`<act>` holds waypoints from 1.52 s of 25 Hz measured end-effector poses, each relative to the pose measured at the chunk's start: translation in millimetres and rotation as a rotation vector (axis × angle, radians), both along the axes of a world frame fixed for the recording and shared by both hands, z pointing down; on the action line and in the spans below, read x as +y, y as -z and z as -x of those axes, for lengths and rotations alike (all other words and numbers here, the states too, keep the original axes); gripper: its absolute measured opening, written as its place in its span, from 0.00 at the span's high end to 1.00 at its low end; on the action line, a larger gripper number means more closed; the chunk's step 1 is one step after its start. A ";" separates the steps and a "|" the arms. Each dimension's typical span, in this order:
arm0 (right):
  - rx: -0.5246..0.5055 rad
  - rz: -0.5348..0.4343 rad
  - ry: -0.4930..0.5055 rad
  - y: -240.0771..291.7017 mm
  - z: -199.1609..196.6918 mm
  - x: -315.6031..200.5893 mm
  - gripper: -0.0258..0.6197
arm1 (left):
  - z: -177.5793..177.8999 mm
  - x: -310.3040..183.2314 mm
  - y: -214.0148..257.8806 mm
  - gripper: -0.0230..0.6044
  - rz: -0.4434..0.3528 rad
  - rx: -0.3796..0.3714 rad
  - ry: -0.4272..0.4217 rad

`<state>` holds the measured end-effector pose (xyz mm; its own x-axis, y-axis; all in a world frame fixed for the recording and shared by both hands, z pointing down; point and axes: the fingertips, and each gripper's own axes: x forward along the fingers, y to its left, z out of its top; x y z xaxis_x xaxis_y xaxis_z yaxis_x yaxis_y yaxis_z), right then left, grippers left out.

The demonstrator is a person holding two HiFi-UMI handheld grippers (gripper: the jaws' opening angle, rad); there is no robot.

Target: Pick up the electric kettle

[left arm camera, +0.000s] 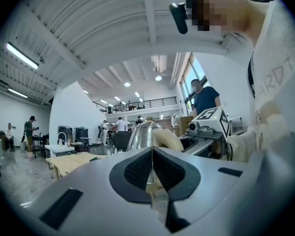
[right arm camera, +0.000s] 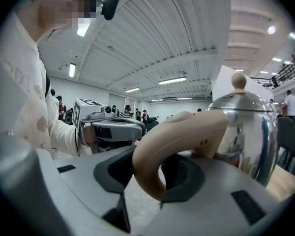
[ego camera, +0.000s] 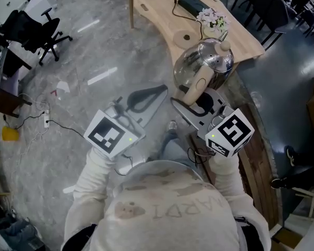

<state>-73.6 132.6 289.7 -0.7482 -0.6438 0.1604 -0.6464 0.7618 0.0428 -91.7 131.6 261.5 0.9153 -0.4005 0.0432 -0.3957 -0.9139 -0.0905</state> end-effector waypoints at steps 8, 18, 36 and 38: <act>0.016 -0.040 -0.025 15.0 1.0 46.0 0.73 | -2.2 44.3 -1.2 0.94 0.000 -0.007 -0.036; 0.012 -0.068 -0.047 25.9 4.7 78.3 0.73 | 1.8 76.1 5.8 0.94 -0.016 0.007 -0.066; 0.008 -0.095 -0.070 41.4 9.7 83.5 0.73 | 11.7 82.7 16.6 0.94 -0.017 0.004 -0.068; 0.009 -0.095 -0.069 42.3 10.6 83.7 0.73 | 12.6 82.6 18.1 0.94 -0.017 0.005 -0.066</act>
<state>-84.3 216.4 247.4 -0.7006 -0.7062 0.1022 -0.6963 0.7079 0.1186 -104.3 214.2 243.4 0.9399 -0.3401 0.0322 -0.3352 -0.9364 -0.1043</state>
